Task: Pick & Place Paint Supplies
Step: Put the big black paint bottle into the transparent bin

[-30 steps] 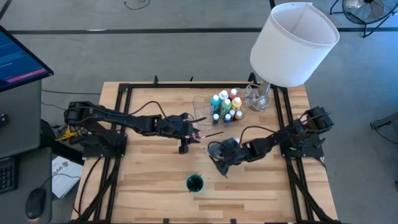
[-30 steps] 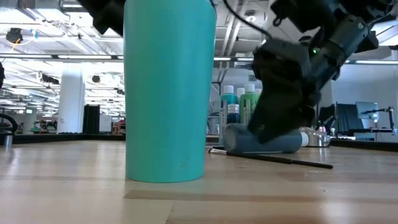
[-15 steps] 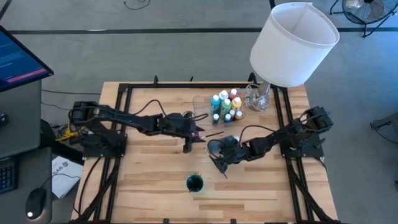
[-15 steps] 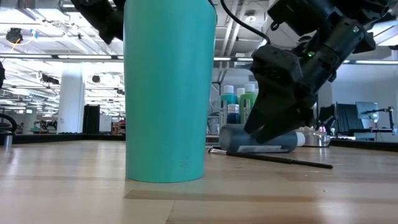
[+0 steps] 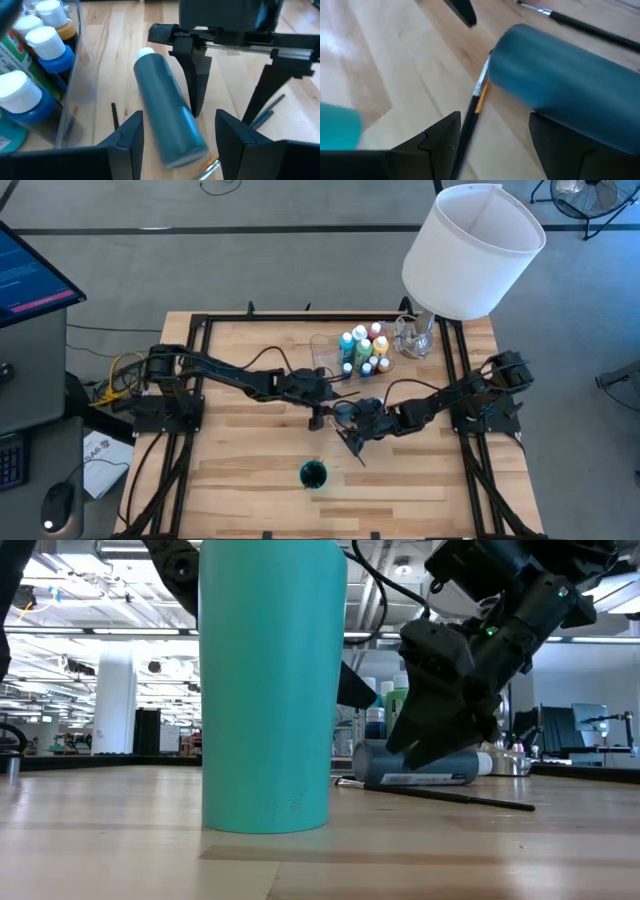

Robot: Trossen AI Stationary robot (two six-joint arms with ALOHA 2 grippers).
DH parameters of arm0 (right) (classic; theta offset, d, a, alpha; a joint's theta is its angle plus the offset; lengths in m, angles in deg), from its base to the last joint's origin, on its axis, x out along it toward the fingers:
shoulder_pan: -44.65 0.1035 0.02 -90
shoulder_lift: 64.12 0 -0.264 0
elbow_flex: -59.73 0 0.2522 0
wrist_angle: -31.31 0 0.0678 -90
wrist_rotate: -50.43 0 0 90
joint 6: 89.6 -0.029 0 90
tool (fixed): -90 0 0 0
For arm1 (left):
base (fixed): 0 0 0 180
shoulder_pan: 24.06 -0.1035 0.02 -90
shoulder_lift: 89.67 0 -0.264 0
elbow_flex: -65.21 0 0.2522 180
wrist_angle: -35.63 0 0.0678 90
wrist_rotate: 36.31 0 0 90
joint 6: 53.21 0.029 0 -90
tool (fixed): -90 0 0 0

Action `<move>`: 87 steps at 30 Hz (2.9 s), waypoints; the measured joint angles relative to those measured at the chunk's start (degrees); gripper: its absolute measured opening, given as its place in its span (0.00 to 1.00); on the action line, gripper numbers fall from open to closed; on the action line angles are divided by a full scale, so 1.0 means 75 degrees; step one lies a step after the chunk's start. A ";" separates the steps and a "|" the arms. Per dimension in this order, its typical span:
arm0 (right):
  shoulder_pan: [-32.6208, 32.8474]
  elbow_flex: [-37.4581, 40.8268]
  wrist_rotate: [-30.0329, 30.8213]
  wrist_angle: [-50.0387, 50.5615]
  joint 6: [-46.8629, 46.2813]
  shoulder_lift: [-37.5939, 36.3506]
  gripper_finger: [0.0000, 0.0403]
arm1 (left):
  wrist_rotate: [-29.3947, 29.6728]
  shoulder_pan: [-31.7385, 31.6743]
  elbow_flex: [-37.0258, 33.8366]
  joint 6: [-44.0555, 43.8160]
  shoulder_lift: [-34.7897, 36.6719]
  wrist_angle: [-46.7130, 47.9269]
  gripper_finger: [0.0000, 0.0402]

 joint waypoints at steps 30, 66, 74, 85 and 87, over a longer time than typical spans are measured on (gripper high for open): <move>-0.0168 -0.0001 0.0032 -0.0970 0.0292 0.0707 0.57 | -0.0241 -0.0048 0.0111 0.0171 -0.0246 0.1224 0.34; -0.0075 -0.0001 -0.0081 -0.0976 0.0296 0.0701 0.57 | 0.0126 -0.0982 0.0113 0.0564 -0.0226 0.1328 0.34; -0.0086 -0.0001 -0.0030 -0.1391 0.0512 0.0701 0.57 | -0.0159 -0.0436 0.0117 0.0591 -0.0226 0.1087 0.34; -0.0125 -0.0001 -0.0029 -0.1624 0.0883 0.0698 0.57 | -0.0188 -0.0103 0.0120 0.0538 -0.0226 0.0651 0.34; -0.0159 0.0002 -0.0026 -0.1790 0.1050 0.0710 0.57 | -0.0188 -0.0109 0.0120 0.0535 -0.0226 0.0657 0.34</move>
